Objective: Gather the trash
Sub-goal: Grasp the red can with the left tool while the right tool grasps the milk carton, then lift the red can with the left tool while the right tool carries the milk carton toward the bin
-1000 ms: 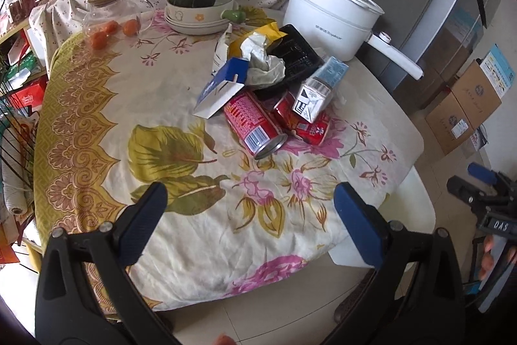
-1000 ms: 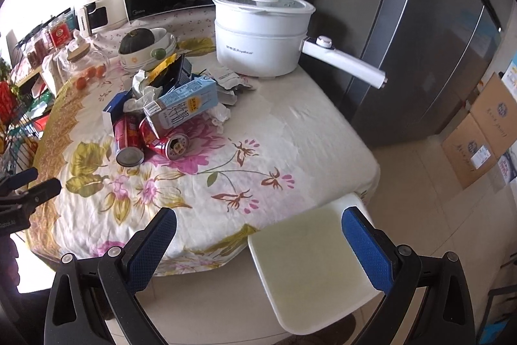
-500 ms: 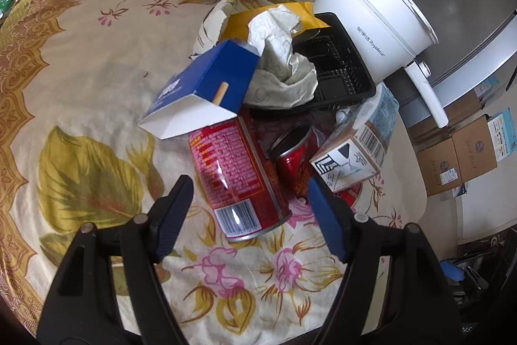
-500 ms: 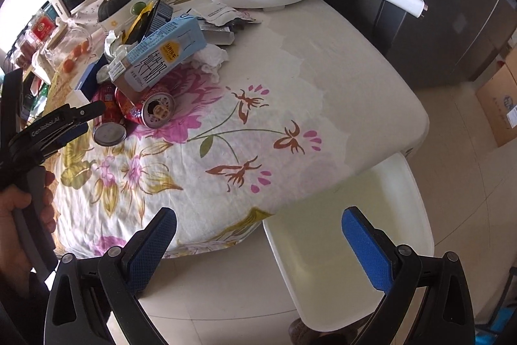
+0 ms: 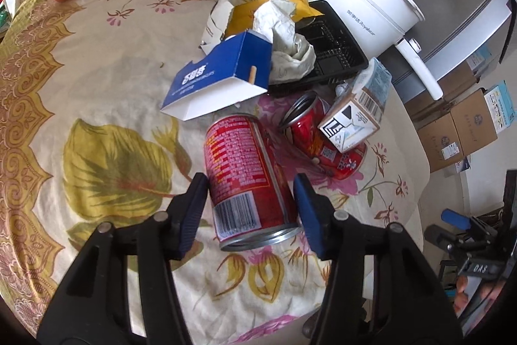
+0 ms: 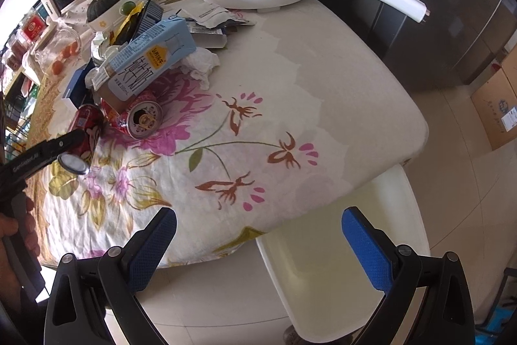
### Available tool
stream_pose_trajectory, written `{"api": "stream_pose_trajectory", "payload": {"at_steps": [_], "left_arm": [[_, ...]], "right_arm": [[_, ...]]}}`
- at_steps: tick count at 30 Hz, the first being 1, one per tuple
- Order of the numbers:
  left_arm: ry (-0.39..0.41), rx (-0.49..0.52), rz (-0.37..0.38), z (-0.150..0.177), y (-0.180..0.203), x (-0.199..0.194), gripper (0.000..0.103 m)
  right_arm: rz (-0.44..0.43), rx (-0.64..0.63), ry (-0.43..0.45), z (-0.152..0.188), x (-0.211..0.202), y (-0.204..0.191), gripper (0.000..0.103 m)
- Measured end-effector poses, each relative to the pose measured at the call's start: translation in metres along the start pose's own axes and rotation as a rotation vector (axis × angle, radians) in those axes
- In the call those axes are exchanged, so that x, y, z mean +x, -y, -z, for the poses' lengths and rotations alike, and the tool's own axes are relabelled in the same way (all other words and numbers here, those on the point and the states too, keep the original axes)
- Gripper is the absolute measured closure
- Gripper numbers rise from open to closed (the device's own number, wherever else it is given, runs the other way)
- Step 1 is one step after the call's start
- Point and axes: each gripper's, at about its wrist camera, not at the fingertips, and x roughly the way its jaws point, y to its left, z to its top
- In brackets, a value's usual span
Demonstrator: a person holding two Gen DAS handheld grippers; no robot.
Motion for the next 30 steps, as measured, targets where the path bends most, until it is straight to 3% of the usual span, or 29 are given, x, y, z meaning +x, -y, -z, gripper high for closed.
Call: {"api": "stream_pose_trajectory", "payload": {"at_steps": [7, 12, 17, 19, 24, 27, 29, 30], "left_arm": [[0.032, 0.061, 0.02, 0.006, -0.012, -0.035, 0.06], [0.005, 0.089, 0.028, 0.011, -0.015, -0.036, 0.063], [-0.094, 0.139, -0.012, 0.021, -0.015, -0.022, 0.063], [-0.132, 0.144, -0.008, 0.025, -0.016, -0.014, 0.061], [-0.175, 0.176, -0.01, 0.028, -0.011, -0.012, 0.056], [-0.194, 0.183, 0.001, 0.029, -0.01, -0.016, 0.05], [-0.208, 0.196, -0.001, 0.031, -0.009, -0.019, 0.036], [-0.215, 0.202, -0.002, 0.033, -0.009, -0.019, 0.036]], "right_arm": [[-0.207, 0.134, 0.029, -0.04, 0.005, -0.038, 0.0], [-0.243, 0.209, 0.049, -0.076, 0.02, -0.064, 0.001], [-0.284, 0.279, 0.008, -0.092, 0.047, -0.08, 0.01], [-0.286, 0.296, -0.008, -0.094, 0.058, -0.081, 0.019], [-0.405, 0.372, -0.015, -0.094, 0.069, -0.068, 0.035], [-0.397, 0.356, -0.02, -0.094, 0.066, -0.063, 0.035], [-0.397, 0.349, -0.03, -0.094, 0.064, -0.06, 0.034], [-0.4, 0.35, -0.036, -0.094, 0.064, -0.059, 0.034]]}}
